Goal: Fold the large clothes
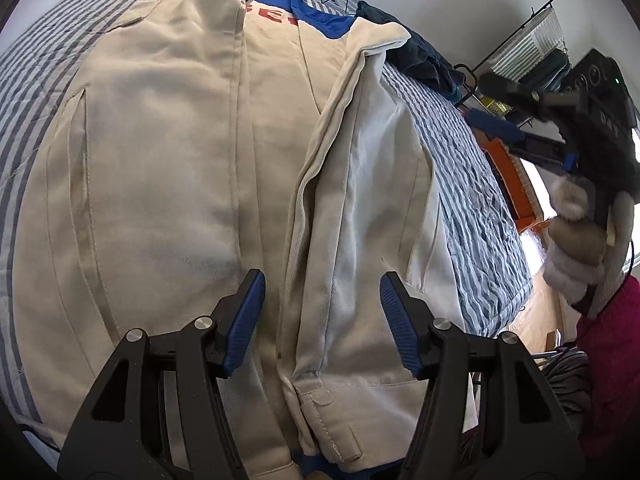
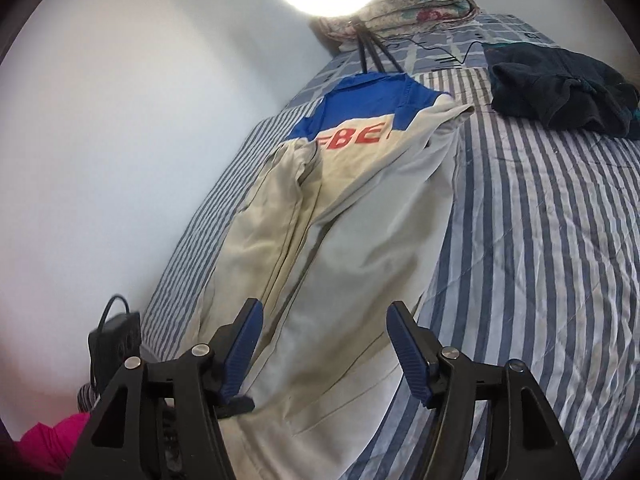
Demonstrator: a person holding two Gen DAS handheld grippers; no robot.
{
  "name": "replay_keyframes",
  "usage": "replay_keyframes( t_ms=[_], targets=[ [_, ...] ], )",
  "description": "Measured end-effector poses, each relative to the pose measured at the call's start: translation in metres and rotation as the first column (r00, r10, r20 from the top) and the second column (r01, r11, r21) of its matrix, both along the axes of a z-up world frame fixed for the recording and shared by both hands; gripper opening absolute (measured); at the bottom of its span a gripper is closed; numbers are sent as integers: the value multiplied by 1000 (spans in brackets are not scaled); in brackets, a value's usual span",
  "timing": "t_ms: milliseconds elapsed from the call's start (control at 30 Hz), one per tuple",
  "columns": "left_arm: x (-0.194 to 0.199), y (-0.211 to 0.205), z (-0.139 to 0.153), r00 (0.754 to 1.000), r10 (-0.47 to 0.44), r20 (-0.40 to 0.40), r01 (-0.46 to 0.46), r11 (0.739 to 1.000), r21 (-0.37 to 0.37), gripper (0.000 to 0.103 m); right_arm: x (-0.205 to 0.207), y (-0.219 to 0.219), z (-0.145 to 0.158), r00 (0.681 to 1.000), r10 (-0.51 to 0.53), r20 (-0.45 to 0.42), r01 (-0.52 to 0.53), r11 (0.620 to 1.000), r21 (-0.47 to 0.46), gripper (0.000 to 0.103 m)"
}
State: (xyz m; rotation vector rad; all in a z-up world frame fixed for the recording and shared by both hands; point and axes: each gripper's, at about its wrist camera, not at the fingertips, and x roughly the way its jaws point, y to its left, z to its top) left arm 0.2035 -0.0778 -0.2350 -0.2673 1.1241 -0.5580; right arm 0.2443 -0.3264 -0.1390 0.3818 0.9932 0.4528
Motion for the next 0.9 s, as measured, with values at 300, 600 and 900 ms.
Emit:
replay_keyframes(
  t_ms=[300, 600, 900],
  targets=[
    [5, -7, -3, 1000, -19, 2, 19, 1000, 23, 51, 77, -17, -22, 989, -147, -24, 148, 989, 19, 67],
    [3, -17, -4, 999, -45, -17, 45, 999, 17, 12, 137, -45, -36, 953, -299, -46, 299, 954, 9, 68],
    [-7, -24, 7, 997, -75, 11, 75, 997, 5, 7, 183, -29, -53, 952, -297, -75, 296, 955, -19, 23]
  ],
)
